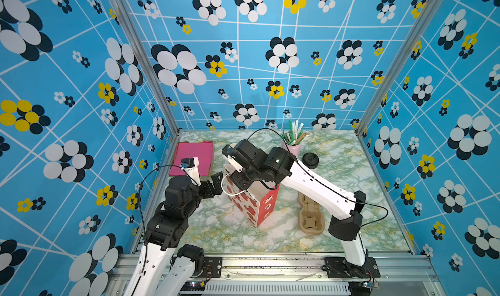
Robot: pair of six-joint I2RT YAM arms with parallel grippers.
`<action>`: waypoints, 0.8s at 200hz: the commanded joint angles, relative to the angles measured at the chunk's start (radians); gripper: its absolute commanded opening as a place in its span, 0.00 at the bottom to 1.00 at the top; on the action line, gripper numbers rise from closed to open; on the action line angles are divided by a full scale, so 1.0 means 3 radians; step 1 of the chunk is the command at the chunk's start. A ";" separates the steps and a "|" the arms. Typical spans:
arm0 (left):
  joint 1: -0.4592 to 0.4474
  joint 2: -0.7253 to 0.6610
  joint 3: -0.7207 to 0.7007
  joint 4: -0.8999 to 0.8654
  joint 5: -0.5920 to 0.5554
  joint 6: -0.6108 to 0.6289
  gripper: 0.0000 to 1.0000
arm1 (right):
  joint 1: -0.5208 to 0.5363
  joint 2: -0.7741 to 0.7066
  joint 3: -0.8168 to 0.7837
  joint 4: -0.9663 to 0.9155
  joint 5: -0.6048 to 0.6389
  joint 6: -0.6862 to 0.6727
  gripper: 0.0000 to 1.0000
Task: Pack a coffee takeout order
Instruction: Place the takeout bag at the center of the table.
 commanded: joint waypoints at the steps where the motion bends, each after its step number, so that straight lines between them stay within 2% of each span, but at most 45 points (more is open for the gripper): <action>1: 0.0052 0.0062 0.0266 -0.0104 0.0046 0.0286 0.99 | 0.0022 -0.0098 0.0217 0.0050 -0.0088 -0.0100 0.68; 48: 0.0155 0.0239 0.0730 -0.0394 0.0198 0.0687 0.99 | 0.0023 -0.0255 0.0265 0.0102 -0.0130 -0.0280 0.85; 78: 0.0231 0.0408 0.1077 -0.0610 0.0381 0.1007 0.99 | 0.0017 -0.0371 0.0263 0.0104 -0.0056 -0.0408 0.88; 89: 0.0266 0.0505 0.1257 -0.0695 0.0542 0.1131 0.99 | 0.0013 -0.0438 0.0250 0.0099 0.0035 -0.0470 0.88; 92: 0.0274 0.0538 0.1311 -0.0719 0.0603 0.1161 0.99 | 0.0010 -0.0460 0.0244 0.0095 0.0069 -0.0487 0.91; 107: 0.0308 0.0772 0.1585 -0.0912 0.1097 0.1309 0.99 | -0.0013 -0.0588 0.0140 0.0127 0.0211 -0.0551 0.96; 122: 0.0310 0.1102 0.1853 -0.1186 0.1683 0.1448 0.99 | -0.0068 -0.0800 -0.0124 0.0222 0.0322 -0.0594 0.99; 135: 0.0309 0.1400 0.2059 -0.1419 0.2014 0.1520 0.99 | -0.0135 -0.1021 -0.0432 0.0354 0.0341 -0.0579 0.99; 148: 0.0267 0.1671 0.2228 -0.1644 0.2069 0.1621 0.99 | -0.0229 -0.1279 -0.0812 0.0507 0.0331 -0.0524 0.99; 160: 0.0203 0.1880 0.2347 -0.1849 0.1911 0.1723 0.99 | -0.0325 -0.1528 -0.1164 0.0644 0.0328 -0.0460 0.99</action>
